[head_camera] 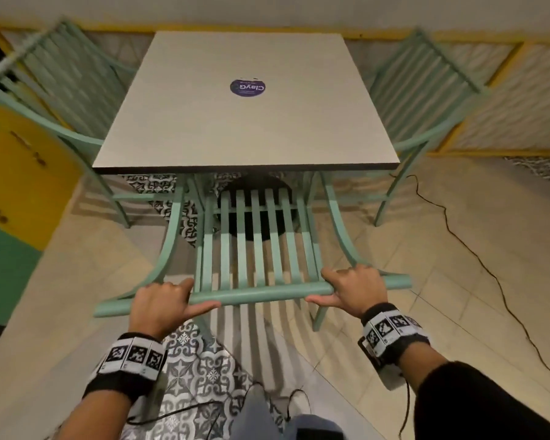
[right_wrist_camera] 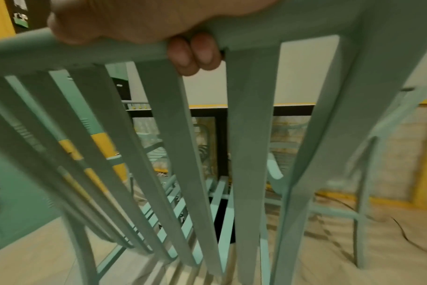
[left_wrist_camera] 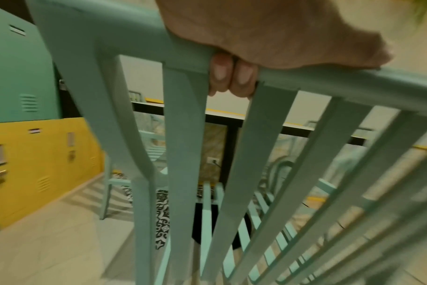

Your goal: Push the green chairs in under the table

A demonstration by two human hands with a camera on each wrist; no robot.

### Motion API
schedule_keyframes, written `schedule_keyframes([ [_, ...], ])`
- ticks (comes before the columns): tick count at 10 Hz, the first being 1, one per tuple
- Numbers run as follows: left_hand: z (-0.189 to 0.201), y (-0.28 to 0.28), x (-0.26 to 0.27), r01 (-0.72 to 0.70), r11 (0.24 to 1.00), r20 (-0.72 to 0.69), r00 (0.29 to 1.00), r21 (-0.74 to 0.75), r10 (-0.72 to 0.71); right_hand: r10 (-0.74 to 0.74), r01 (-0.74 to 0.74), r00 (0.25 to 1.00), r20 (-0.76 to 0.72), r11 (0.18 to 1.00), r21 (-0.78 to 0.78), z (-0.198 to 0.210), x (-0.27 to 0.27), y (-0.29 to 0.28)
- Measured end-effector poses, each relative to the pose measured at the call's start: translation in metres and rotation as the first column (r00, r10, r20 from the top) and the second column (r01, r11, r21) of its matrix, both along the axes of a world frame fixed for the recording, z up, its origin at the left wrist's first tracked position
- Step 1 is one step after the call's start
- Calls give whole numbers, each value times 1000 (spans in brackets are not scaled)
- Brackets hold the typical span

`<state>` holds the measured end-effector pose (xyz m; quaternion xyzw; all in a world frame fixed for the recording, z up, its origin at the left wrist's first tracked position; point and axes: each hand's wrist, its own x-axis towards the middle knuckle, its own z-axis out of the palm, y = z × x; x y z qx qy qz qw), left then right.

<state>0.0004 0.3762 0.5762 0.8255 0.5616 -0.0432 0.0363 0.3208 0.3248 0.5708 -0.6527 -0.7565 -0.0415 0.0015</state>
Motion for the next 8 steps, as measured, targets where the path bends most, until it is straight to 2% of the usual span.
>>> schedule_keyframes([
  [1, 5, 20, -4, -30, 1000, 10, 1000, 7, 30, -7, 7, 1000, -12, 1000, -10, -2, -8, 15],
  [3, 4, 21, -10, 26, 997, -37, 999, -78, -29, -5, 4, 999, -43, 999, -33, 0, -16, 14],
  [5, 9, 17, -7, 52, 999, -2, 999, -6, -52, -62, 58, 998, -33, 992, -108, -2, -14, 12],
  [7, 9, 23, -8, 71, 997, 31, 997, 23, -72, -93, 88, 996, -3, 959, -271, 14, -22, 11],
  [8, -2, 16, -10, 60, 998, 38, 997, 11, -60, -52, 51, 999, -2, 986, -161, 13, -17, 1],
])
